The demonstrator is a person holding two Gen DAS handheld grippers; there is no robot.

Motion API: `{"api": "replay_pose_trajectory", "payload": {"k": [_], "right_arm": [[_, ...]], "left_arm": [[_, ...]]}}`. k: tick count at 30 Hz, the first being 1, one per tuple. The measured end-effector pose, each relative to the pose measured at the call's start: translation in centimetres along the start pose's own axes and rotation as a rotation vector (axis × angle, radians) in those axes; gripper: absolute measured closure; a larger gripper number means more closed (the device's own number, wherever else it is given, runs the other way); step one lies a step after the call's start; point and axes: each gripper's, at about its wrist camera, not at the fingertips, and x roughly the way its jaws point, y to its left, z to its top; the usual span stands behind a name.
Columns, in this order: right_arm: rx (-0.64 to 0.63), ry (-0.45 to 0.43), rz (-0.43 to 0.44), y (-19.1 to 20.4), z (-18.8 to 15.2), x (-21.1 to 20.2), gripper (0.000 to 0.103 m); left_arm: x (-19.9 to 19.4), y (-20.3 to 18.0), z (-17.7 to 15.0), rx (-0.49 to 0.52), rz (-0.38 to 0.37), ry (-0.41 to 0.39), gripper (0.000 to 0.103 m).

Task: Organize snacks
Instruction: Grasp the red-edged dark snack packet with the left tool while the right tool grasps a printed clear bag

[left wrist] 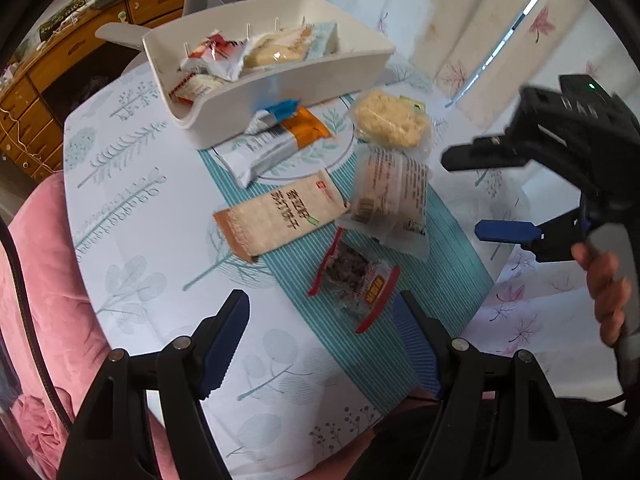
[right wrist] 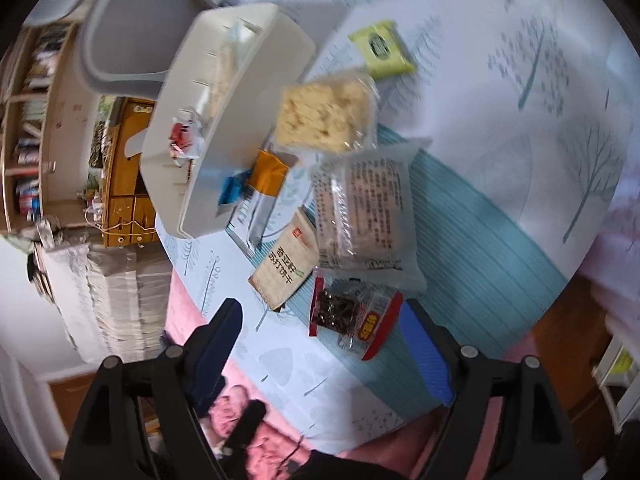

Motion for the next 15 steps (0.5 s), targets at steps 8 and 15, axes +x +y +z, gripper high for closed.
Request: {"api": "replay_pose_trajectory", "payload": {"k": [8, 15], "right_arm": [[0.116, 0.164, 0.006, -1.7, 1.9, 3.3, 0.020], [0.111, 0.229, -0.045, -2.5, 4.2, 5.2, 0.020]], "left_arm": [[3.4, -1.3, -0.3, -0.062, 0.016, 0.020, 0.030], [6.3, -2.0, 0.0, -0.122, 0.040, 0.033, 0.030]]}}
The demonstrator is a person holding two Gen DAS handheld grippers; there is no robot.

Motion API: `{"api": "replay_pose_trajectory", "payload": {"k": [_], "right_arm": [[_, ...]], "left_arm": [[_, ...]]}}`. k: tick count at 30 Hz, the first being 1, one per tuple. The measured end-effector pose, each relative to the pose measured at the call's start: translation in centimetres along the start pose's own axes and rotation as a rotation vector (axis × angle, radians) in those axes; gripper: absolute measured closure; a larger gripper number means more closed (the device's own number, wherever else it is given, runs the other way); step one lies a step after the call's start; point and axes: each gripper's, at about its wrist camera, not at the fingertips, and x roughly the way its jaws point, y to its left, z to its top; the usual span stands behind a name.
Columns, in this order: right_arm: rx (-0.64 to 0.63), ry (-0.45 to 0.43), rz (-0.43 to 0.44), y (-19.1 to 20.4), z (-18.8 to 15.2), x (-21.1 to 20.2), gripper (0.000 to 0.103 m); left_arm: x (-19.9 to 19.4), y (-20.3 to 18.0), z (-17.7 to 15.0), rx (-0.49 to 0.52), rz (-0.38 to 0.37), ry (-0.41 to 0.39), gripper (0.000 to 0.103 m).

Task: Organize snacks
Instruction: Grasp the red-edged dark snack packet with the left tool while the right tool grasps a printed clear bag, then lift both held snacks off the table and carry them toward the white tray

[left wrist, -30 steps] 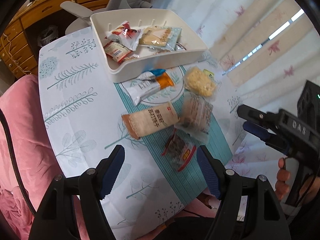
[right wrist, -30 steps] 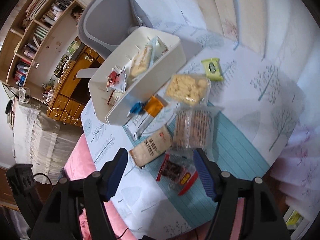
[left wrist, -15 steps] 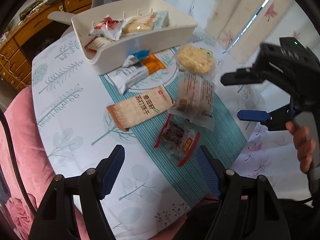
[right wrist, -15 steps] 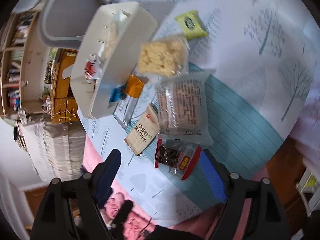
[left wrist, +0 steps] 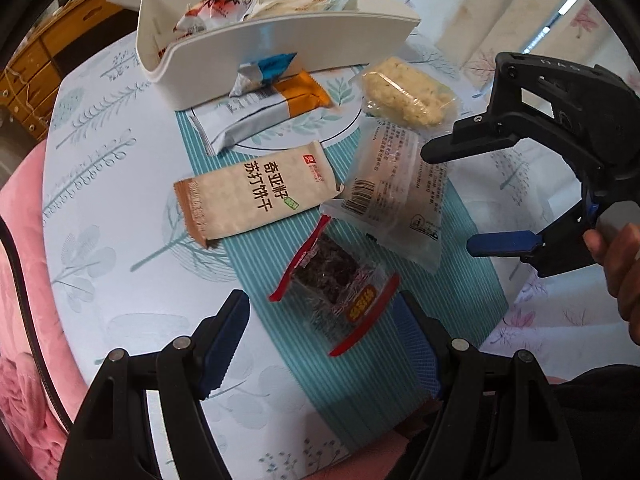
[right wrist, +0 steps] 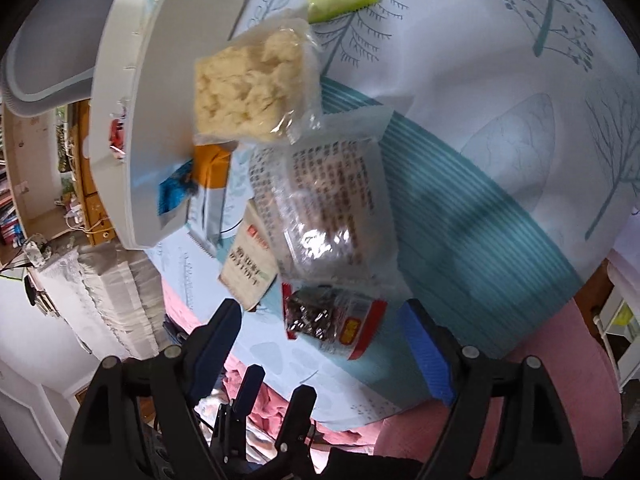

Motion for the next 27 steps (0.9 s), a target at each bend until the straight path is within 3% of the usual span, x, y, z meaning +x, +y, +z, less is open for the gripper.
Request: {"api": "replay_pose_trajectory", "payload": {"k": [15, 27], "right_arm": [[-0.099, 0.109, -0.135, 2.2, 4.7, 3.2, 0.020], [-0.116, 0.172, -0.233, 3.7, 6.0, 5.3, 0.019]], "left_arm": [[5.8, 0.3, 0.0, -0.259, 0.067, 0.071, 0.030], [7.4, -1.8, 1.8, -0.315, 0.174, 0.060, 0.030]]}}
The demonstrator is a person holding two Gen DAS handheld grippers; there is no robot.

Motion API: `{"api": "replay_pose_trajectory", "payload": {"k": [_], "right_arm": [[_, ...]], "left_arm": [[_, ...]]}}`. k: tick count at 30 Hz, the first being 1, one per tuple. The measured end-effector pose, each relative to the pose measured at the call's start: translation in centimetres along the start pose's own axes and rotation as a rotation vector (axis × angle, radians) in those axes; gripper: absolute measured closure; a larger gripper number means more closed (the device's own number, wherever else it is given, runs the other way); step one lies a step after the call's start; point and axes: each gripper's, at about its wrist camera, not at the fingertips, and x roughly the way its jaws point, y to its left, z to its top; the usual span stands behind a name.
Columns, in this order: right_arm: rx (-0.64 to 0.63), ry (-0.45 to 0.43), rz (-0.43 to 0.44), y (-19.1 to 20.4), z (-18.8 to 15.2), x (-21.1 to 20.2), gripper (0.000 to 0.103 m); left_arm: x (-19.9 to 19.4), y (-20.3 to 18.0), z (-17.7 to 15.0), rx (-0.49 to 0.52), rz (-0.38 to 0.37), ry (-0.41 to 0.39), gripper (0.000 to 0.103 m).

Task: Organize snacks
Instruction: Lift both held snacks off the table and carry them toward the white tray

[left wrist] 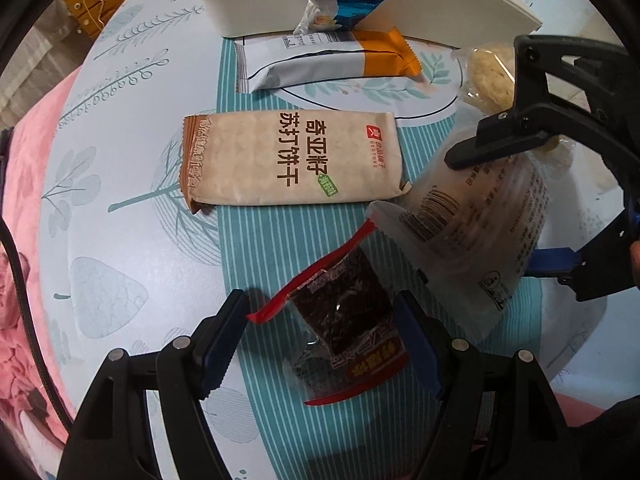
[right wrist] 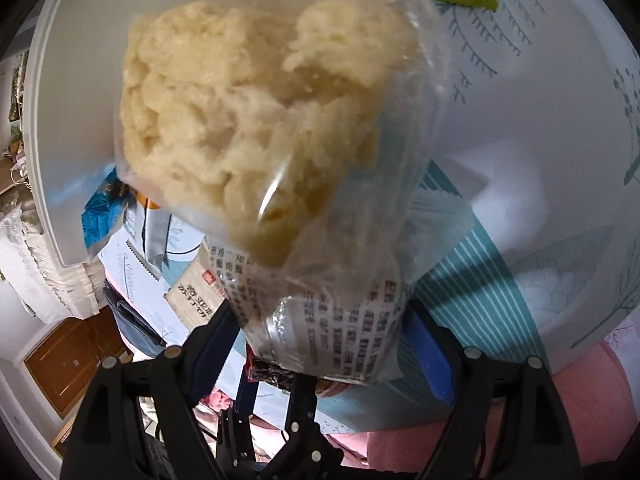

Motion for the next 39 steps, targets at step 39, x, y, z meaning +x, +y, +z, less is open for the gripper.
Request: {"api": "replay_pose_trajectory", "payload": {"k": [39], "right_arm": [[0.019, 0.115, 0.030, -4.0, -1.4, -0.7, 0.042]], "left_arm": [[-3.8, 5.1, -2.5, -0.144, -0.024, -0.021, 0.055]]}}
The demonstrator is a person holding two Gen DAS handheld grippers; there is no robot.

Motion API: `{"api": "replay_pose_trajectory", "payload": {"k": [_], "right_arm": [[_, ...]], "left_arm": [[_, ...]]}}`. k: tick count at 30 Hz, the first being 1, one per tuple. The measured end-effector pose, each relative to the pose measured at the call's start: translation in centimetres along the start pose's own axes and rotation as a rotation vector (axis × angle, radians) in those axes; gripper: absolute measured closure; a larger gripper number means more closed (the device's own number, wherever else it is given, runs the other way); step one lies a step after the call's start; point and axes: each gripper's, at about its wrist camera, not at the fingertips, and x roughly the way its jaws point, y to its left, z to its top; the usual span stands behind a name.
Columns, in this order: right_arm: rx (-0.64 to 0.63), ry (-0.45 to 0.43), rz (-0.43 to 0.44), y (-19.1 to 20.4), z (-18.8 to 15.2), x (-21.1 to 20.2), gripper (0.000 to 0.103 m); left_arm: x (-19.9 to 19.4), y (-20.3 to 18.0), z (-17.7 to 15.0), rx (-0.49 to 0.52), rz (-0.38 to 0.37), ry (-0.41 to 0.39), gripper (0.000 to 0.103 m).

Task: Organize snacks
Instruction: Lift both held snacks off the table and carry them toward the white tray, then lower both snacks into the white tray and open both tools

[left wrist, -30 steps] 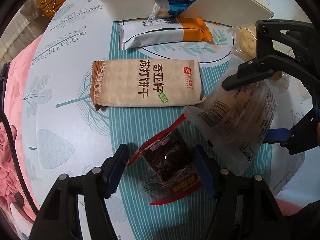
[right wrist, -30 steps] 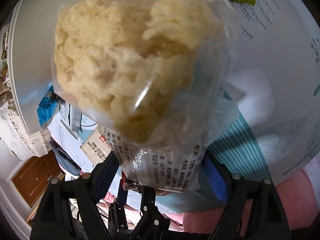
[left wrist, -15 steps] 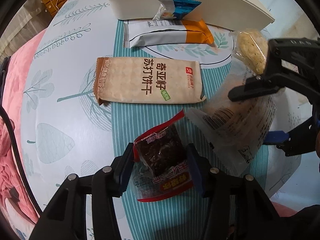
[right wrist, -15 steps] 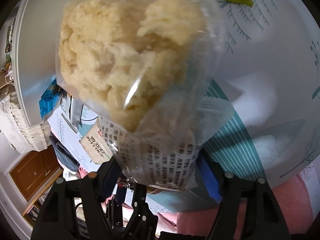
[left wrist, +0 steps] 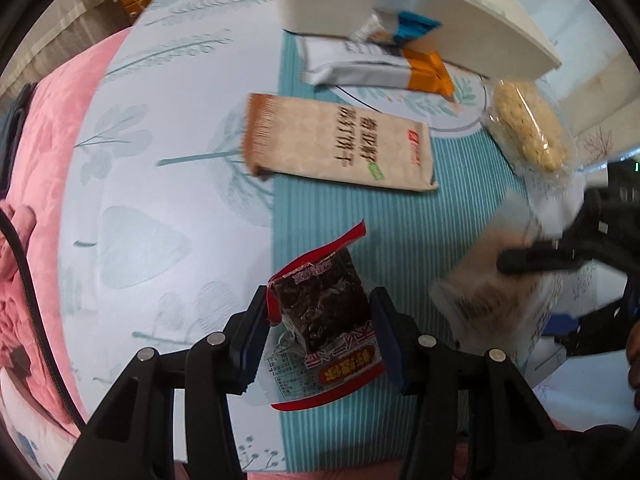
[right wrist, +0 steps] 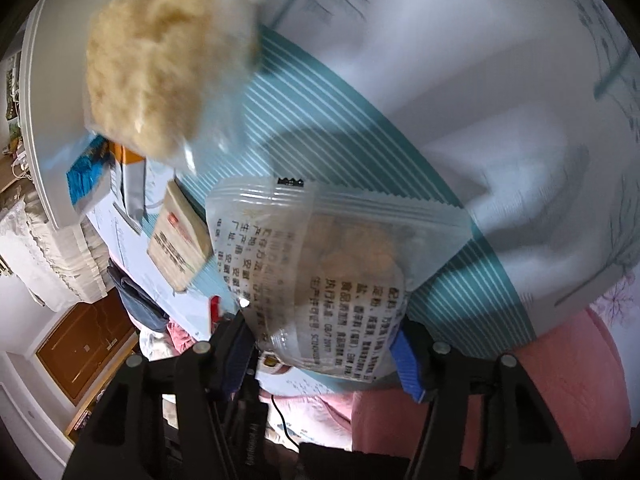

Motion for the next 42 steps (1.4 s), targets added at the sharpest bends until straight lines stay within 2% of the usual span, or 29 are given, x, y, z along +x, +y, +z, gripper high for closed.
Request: {"api": "replay_pose_trajectory", "payload": {"k": [8, 12, 15, 25, 29, 33, 42], "right_arm": [[-0.041, 0.078, 0.012, 0.1, -1.8, 0.2, 0.042], [-0.099, 0.088, 0.102, 0.8, -3.1, -0.6, 0.042], [-0.156, 0.074, 0.128, 1.9, -3.8, -1.8, 0.042], [-0.366, -0.088, 0.126, 5.9, -4.1, -7.2, 0.042], [-0.424, -0.164, 0.111, 6.3, -4.0, -8.9, 0.042], [-0.483, -0.241, 0.084, 8.1, -3.7, -10.6, 0.042], [-0.569, -0.430, 0.014, 11.4, -2.7, -14.1, 0.042]], "left_arm": [[-3.4, 3.0, 0.1, -0.063, 0.010, 0.009, 0.055], [-5.3, 2.5, 1.1, -0.068, 0.025, 0.011, 0.055], [-7.3, 2.1, 2.0, -0.056, 0.035, -0.005, 0.055], [-12.9, 1.2, 7.5, -0.057, 0.051, -0.104, 0.055], [-14.3, 0.7, 10.1, -0.036, 0.049, -0.124, 0.055], [-15.1, -0.1, 12.5, -0.031, 0.045, -0.110, 0.054], [-15.4, -1.9, 17.8, -0.031, -0.037, -0.093, 0.054]]}}
